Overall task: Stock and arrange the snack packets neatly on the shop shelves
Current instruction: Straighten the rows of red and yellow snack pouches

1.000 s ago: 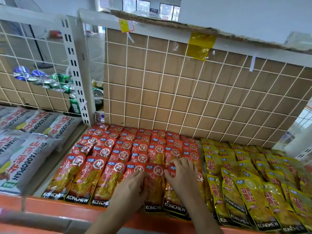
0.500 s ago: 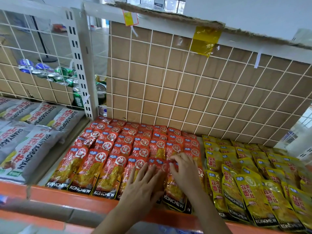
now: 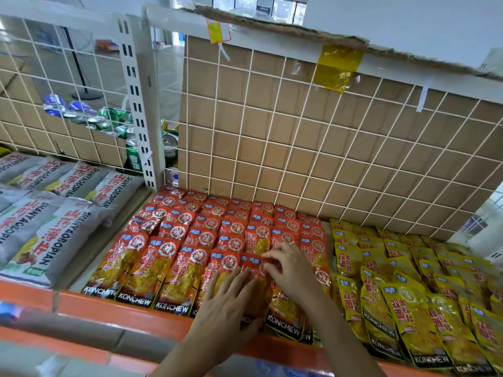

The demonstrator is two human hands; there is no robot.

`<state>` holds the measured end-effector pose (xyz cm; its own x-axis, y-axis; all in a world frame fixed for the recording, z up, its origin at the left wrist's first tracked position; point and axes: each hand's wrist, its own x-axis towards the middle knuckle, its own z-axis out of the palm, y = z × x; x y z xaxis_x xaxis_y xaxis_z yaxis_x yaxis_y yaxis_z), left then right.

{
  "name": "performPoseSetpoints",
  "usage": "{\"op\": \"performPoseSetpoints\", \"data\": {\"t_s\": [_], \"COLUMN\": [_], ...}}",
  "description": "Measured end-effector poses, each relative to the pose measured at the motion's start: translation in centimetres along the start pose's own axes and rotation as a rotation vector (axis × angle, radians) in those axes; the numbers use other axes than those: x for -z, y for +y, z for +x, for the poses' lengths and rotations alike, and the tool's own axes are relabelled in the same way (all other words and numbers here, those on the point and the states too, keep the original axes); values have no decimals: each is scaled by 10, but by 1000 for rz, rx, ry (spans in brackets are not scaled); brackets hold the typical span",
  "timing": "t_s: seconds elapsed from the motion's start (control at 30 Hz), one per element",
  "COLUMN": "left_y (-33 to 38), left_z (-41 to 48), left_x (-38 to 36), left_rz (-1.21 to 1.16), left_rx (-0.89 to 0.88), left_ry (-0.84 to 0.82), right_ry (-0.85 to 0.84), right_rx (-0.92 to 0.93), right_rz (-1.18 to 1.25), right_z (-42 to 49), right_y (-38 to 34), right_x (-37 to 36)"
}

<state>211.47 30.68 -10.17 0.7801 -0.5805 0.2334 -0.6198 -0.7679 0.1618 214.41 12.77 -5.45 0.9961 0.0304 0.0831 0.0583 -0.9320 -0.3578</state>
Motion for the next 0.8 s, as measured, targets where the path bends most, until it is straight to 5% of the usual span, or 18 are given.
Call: {"op": "performPoseSetpoints", "data": {"t_s": [0.4,0.8], "left_y": [1,-5], "left_z": [5,8], "left_x": [1,-8], "left_rz": [19,96], "left_rx": [-15,-25], "left_ry": [111,-30], "right_ry": [-222,-312], "right_rx": [-10,21], "right_rz": [93,48], "right_z": [40,52], "right_y": [-7,-15], "right_x": [15,16]}}
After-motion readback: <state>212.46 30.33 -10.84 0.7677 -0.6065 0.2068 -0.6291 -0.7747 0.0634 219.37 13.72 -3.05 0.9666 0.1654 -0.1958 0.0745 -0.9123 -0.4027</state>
